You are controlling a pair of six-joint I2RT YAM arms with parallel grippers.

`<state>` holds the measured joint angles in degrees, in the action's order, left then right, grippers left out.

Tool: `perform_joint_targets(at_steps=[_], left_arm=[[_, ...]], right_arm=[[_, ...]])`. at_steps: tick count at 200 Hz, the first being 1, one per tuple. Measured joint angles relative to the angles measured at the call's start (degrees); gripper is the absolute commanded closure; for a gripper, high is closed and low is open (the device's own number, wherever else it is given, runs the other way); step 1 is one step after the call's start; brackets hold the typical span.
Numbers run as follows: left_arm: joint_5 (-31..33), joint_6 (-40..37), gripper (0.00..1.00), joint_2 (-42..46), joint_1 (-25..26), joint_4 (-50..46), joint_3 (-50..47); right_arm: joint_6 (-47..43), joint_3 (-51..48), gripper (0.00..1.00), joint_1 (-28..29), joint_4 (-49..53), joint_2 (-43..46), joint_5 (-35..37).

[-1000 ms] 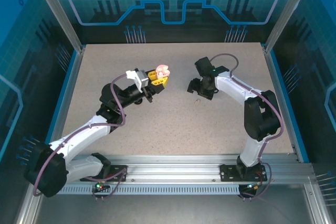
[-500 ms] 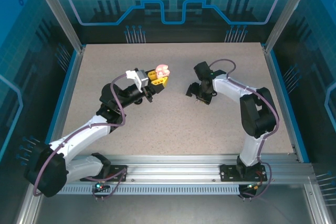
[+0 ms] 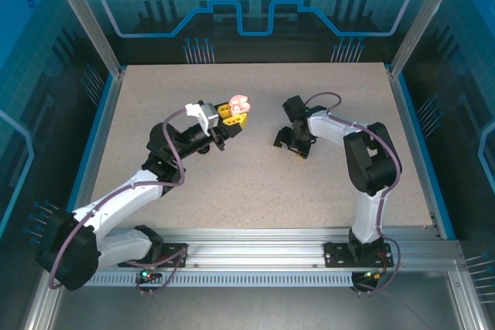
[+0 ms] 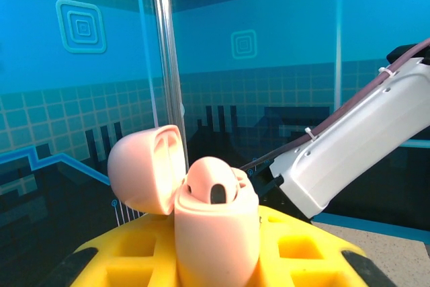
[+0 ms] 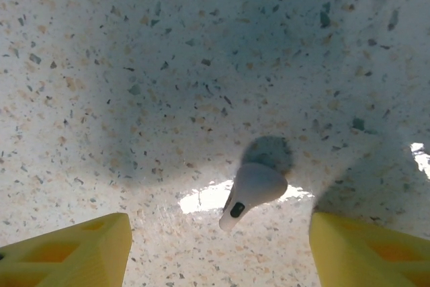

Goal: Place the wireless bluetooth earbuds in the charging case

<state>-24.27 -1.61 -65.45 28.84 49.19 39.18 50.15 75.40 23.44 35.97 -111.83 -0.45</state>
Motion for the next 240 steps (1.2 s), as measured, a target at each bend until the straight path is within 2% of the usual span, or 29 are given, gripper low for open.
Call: perform_joint_targets(at_steps=[131, 153, 206, 240], left_arm=[[0.0, 0.0, 1.0, 0.0, 0.0, 0.0, 0.0], [0.0, 0.0, 1.0, 0.0, 0.0, 0.0, 0.0], [0.0, 0.1, 1.0, 0.0, 0.1, 0.0, 0.0], [0.0, 0.1, 1.0, 0.0, 0.1, 0.0, 0.0]], right_arm=[[-1.7, 9.9, 0.32, -0.2, 2.4, -6.3, 0.2], [-2.6, 10.9, 0.32, -0.2, 3.5, -6.3, 2.0], [-10.3, 11.4, 0.32, 0.7, 6.3, -5.3, 8.9], [-14.1, 11.3, 0.32, 0.6, 6.1, -4.7, 9.1]])
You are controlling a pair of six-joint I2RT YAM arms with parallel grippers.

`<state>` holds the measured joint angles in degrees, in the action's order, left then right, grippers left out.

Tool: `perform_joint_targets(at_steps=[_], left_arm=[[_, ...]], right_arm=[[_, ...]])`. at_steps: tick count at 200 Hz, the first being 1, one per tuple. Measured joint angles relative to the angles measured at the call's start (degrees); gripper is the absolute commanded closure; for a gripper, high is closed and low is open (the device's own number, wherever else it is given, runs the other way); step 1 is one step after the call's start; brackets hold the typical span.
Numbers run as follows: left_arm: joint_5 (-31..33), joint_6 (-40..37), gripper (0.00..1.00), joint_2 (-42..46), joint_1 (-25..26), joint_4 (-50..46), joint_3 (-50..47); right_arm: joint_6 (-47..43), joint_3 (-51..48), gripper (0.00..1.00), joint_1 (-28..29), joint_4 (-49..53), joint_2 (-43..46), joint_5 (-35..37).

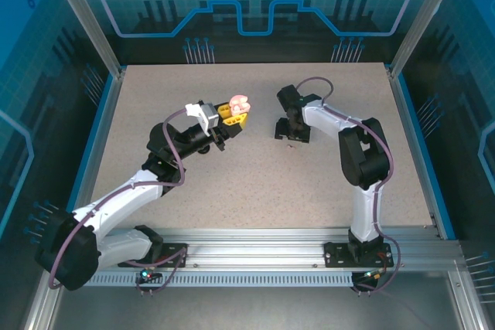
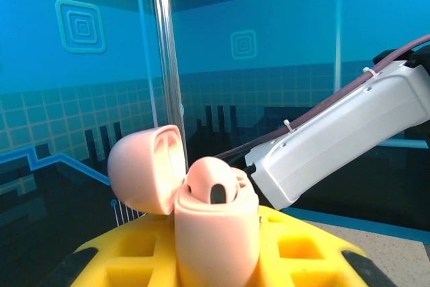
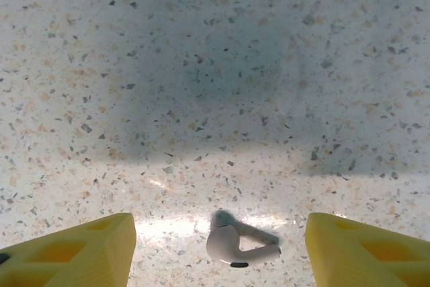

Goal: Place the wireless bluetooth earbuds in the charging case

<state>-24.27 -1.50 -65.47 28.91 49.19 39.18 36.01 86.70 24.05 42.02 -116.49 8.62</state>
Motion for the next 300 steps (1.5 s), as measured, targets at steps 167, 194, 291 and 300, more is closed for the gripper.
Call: perform_joint_targets(at_steps=[167, 194, 291, 300], left_arm=[[0.0, 0.0, 1.0, 0.0, 0.1, 0.0, 0.0], [0.0, 0.0, 1.0, 0.0, 0.1, 0.0, 0.0], [0.0, 0.0, 1.0, 0.0, 0.2, 0.0, 0.0], [0.0, 0.0, 1.0, 0.0, 0.2, 0.0, 0.0]], right_arm=[[-0.2, -4.2, 0.34, 0.6, -3.5, -0.1, -6.2], [0.2, -5.0, 0.34, 0.8, -3.5, 0.9, -6.3], [-5.6, 0.3, 0.44, 2.6, 1.6, 1.5, 1.0], [-7.0, 0.8, 0.45, 2.7, 1.9, 1.5, 1.1]])
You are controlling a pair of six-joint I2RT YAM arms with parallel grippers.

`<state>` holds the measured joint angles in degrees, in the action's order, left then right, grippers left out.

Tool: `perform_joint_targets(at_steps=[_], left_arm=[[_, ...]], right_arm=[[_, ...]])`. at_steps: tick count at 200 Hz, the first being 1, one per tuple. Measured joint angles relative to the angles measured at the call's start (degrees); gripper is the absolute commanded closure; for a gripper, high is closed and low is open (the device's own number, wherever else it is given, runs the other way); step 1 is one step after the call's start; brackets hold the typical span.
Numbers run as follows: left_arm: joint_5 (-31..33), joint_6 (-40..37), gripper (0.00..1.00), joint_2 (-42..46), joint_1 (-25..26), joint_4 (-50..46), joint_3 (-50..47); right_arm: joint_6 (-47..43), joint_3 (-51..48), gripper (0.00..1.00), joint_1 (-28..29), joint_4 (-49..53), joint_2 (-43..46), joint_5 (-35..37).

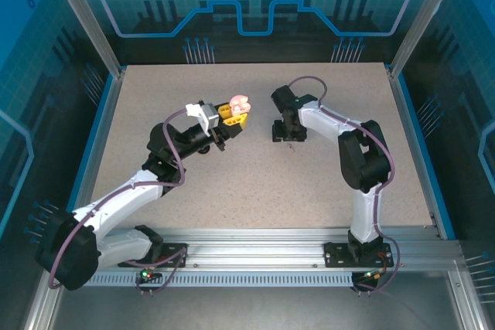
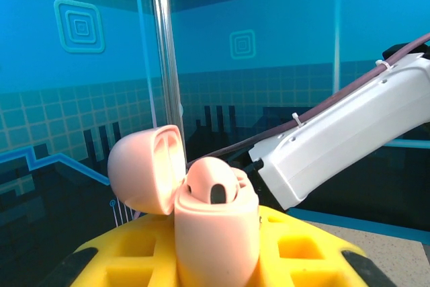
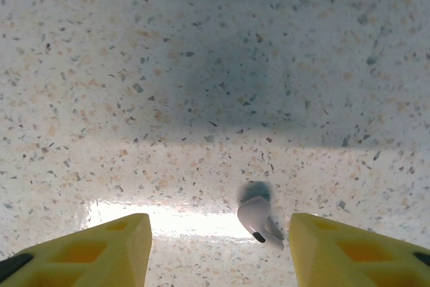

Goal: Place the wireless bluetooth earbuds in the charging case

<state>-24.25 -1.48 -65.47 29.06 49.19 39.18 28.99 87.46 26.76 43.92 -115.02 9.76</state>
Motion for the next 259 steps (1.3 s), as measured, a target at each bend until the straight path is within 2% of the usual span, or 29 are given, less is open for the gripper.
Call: perform_joint_targets(at_steps=[36, 78, 259], left_arm=[[0.0, 0.0, 1.0, 0.0, 0.0, 0.0, 0.0], [0.0, 0.0, 1.0, 0.0, 0.0, 0.0, 0.0], [0.4, 0.0, 1.0, 0.0, 0.1, 0.0, 0.0]], right_arm=[[-7.0, 2.3, 0.49, 0.1, 2.5, -1.8, 0.9], [-11.1, 2.6, 0.49, 0.1, 4.9, -3.7, 1.9], [-13.6, 4.3, 0.68, 0.2, 7.1, -7.5, 3.7]])
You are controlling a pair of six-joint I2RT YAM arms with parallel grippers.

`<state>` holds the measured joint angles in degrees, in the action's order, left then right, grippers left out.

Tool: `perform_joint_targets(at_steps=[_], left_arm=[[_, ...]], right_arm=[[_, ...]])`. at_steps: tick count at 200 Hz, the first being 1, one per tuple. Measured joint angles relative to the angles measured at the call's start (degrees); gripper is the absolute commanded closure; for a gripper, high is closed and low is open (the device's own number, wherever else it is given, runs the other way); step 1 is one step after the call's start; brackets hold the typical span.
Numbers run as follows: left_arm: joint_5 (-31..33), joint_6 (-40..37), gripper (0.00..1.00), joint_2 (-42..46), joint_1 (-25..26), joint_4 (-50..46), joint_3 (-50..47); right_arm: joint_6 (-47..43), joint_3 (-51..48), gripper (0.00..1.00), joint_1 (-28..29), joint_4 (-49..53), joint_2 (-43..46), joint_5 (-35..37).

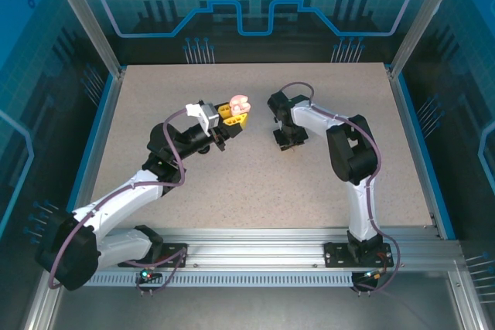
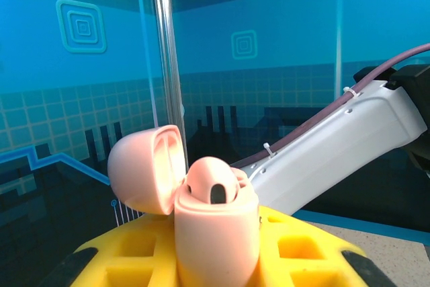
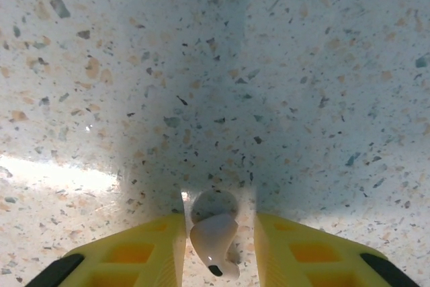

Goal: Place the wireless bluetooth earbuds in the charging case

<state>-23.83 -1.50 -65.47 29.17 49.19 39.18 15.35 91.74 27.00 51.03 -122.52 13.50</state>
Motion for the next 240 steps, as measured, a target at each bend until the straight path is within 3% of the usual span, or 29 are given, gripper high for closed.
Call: perform_joint_targets(at_steps=[140, 188, 240], left_arm=[[0.0, 0.0, 1.0, 0.0, 0.0, 0.0, 0.0], [0.0, 0.0, 1.0, 0.0, 0.0, 0.0, 0.0], [0.0, 0.0, 1.0, 0.0, 0.0, 0.0, 0.0]], right_arm=[[0.0, 0.6, 0.78, 0.0, 0.2, -0.4, -0.3], [0.1, 0.6, 0.89, 0.1, 0.2, -0.4, -0.2], [1.8, -0.5, 0.93, 0.1, -1.0, 0.7, -0.4]])
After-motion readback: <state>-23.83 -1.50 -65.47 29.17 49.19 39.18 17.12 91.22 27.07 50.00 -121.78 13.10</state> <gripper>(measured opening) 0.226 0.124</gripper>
